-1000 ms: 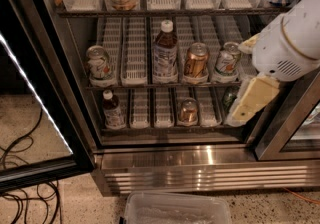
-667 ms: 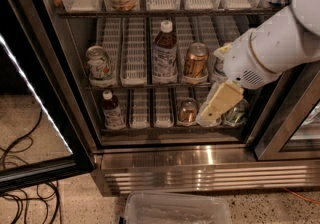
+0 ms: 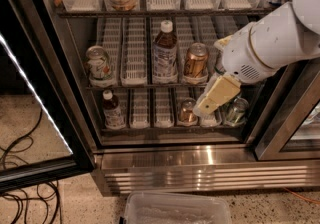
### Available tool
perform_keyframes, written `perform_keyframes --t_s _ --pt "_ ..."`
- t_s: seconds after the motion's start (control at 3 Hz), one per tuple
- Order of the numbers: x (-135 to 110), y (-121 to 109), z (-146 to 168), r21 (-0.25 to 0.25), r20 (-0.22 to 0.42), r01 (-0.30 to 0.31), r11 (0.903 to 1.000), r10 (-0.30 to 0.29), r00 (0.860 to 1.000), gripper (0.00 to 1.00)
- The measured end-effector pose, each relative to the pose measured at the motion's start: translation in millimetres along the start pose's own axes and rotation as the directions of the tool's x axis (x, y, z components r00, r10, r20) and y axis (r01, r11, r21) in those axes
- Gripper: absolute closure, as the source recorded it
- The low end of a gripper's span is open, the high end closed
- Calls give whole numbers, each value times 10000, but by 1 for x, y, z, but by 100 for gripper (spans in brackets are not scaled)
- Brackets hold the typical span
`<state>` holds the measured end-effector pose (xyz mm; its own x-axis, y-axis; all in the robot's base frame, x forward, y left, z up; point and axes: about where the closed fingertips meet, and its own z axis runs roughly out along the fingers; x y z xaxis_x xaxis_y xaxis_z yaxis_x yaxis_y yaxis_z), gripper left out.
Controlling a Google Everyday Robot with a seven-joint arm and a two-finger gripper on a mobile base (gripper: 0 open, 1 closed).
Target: Pick 7up can from middle shelf of fridge
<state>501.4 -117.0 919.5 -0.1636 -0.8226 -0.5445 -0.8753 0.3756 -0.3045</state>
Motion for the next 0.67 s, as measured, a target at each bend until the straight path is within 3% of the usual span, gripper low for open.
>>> perform_keyframes --t_s 0.33,0.67 --pt "-21 14 16 -158 514 252 9996 -243 9984 0" --pt "-61 40 39 -106 1504 73 9999 -57 9886 0"
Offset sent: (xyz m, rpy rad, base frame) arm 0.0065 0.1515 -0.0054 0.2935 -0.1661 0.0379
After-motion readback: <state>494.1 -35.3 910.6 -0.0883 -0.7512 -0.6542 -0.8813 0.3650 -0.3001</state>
